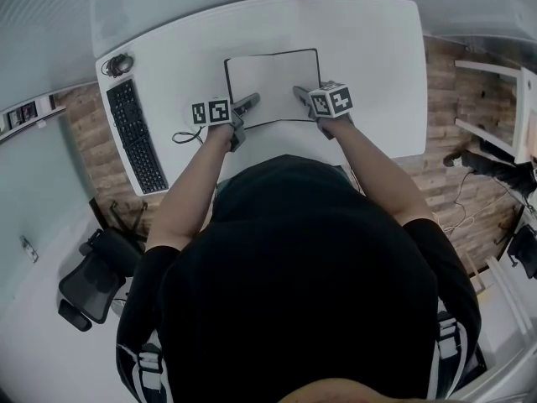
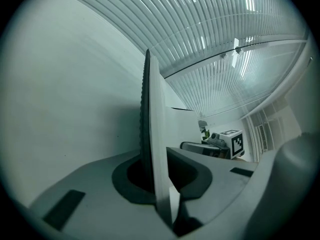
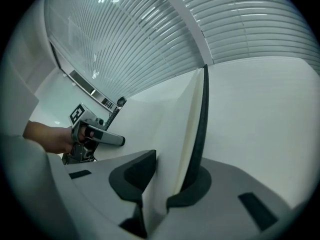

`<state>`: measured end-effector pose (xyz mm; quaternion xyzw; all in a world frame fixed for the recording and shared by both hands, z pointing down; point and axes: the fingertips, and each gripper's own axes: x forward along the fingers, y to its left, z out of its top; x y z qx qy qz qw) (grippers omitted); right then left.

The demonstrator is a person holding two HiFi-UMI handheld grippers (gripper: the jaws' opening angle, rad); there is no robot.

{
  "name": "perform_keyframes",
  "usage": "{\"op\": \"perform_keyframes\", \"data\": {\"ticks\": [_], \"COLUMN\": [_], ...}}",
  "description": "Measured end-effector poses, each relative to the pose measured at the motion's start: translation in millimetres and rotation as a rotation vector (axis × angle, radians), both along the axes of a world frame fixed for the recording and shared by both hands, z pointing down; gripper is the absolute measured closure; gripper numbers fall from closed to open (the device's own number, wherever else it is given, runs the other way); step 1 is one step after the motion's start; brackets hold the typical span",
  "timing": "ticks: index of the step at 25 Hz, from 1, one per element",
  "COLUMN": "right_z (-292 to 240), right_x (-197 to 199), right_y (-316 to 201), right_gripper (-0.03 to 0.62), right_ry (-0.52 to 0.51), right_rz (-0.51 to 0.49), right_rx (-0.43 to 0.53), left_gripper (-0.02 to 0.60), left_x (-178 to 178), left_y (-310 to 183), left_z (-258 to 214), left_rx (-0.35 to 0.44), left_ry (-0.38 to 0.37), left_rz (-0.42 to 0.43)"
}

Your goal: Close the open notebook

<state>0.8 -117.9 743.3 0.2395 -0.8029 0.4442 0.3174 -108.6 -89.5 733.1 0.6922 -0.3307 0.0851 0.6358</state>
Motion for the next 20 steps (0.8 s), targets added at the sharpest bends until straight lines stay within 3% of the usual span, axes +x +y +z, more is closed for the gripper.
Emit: {"op": "perform_keyframes", "data": {"ticks": [10, 20], "right_z": [20.5, 21.1], "right_x": [33.0, 43.2], "right_y": [-3.3, -2.8], "right_gripper": [0.405, 0.404], "right_ry": [0.034, 0.041], "right_rz": [0.082, 0.123], "right_rx": [-0.017, -0.010], "left_gripper": [0.518, 0.517], "left_x": [-4.0, -5.1], "left_y": [3.7, 2.6], "left_z": [6.1, 7.3], "left_rx": [-0.014, -0.005], "left_ry": [0.004, -0.012], "left_rz": [-0.026, -0.028]}}
